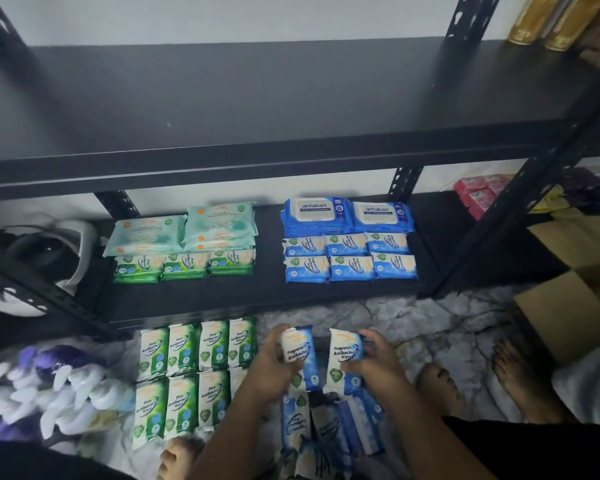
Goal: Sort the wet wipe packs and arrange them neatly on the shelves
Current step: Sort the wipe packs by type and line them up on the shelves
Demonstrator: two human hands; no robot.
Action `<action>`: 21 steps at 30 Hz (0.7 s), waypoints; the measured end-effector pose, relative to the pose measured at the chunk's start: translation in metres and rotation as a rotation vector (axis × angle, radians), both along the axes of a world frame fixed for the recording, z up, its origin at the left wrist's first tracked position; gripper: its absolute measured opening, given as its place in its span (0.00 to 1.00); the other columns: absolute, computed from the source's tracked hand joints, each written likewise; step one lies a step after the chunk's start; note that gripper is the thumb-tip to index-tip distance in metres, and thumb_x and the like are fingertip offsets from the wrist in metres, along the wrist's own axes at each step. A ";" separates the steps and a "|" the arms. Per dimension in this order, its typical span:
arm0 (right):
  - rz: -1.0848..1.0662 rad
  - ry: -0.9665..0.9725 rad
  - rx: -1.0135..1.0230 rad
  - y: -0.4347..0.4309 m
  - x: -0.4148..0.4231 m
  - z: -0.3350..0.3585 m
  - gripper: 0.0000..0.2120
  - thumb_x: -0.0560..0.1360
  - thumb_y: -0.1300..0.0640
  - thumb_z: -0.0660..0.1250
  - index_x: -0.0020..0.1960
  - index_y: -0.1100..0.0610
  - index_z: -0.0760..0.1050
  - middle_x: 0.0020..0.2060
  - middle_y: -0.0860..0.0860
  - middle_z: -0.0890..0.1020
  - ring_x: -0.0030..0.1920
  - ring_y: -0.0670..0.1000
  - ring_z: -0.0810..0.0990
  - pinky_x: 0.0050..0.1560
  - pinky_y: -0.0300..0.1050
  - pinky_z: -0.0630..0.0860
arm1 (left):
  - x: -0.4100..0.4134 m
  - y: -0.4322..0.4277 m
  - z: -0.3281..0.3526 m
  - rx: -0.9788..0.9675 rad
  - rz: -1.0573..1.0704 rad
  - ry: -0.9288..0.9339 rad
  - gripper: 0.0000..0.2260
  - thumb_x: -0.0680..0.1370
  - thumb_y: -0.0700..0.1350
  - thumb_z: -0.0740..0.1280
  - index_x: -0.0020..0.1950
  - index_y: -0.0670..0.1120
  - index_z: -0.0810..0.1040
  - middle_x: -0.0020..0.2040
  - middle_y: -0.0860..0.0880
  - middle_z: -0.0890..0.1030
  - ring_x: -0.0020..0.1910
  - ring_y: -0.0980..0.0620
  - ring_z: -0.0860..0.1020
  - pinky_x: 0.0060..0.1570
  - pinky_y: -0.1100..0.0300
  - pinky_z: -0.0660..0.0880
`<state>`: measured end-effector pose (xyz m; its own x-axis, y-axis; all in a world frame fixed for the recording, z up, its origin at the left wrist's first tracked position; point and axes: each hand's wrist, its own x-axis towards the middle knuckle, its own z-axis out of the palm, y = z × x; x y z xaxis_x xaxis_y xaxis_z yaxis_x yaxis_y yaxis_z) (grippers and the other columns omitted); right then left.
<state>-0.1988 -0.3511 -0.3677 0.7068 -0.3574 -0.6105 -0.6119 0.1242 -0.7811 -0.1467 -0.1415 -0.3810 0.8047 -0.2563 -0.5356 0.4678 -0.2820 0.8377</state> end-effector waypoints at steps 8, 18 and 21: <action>-0.003 0.027 -0.058 -0.007 0.031 -0.038 0.29 0.63 0.76 0.78 0.58 0.55 0.77 0.49 0.55 0.86 0.47 0.54 0.86 0.45 0.57 0.84 | 0.032 0.004 -0.030 0.203 0.068 -0.102 0.29 0.74 0.34 0.74 0.68 0.58 0.72 0.51 0.50 0.85 0.38 0.56 0.82 0.32 0.63 0.76; 0.068 0.120 -0.252 0.000 0.112 -0.125 0.23 0.63 0.68 0.81 0.48 0.51 0.74 0.46 0.52 0.85 0.47 0.52 0.85 0.48 0.57 0.84 | 0.094 -0.012 -0.125 0.510 -0.015 -0.168 0.28 0.72 0.48 0.78 0.70 0.58 0.73 0.47 0.48 0.85 0.41 0.48 0.84 0.42 0.60 0.77; 0.092 0.153 -0.248 0.003 0.121 -0.147 0.21 0.65 0.69 0.79 0.52 0.56 0.76 0.45 0.51 0.85 0.46 0.50 0.84 0.48 0.52 0.83 | 0.101 -0.019 -0.146 0.433 -0.025 -0.159 0.23 0.73 0.42 0.77 0.66 0.53 0.77 0.50 0.51 0.83 0.47 0.49 0.82 0.42 0.66 0.74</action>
